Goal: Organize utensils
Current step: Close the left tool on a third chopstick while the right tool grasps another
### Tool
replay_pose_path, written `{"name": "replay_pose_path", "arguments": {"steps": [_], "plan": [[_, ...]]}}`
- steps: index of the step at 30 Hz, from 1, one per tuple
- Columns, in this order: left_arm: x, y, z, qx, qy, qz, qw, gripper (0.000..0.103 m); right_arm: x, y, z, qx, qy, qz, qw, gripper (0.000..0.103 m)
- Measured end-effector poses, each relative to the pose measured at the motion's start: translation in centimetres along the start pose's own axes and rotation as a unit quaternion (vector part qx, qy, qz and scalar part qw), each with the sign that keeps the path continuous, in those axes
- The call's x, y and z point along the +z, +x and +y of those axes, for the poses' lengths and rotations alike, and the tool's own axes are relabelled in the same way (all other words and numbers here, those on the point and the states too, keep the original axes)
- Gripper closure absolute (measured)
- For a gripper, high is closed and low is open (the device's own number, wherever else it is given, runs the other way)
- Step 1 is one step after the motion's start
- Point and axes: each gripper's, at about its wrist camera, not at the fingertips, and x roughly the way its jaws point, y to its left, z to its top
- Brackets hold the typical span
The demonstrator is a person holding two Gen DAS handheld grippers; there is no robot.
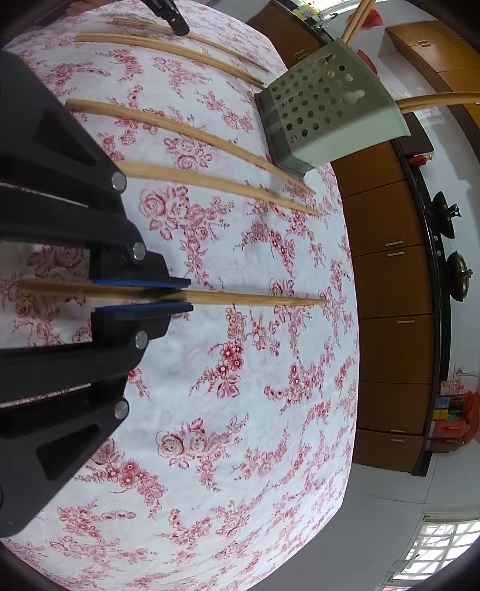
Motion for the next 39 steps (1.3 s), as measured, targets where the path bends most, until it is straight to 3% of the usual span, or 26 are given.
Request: {"name": "replay_pose_path", "arguments": {"steps": [25,39], "plan": [[0.0,0.0,0.2,-0.017,-0.01,0.0,0.9998,0.094,0.0,0.0,0.1,-0.004,-0.005,0.001,1.0,0.094],[-1.9,-1.5,-0.5,0.005,0.022,0.002,0.9997,0.093,-1.6,-1.2,-0.5,0.011,0.003,0.002,1.0,0.093]]}}
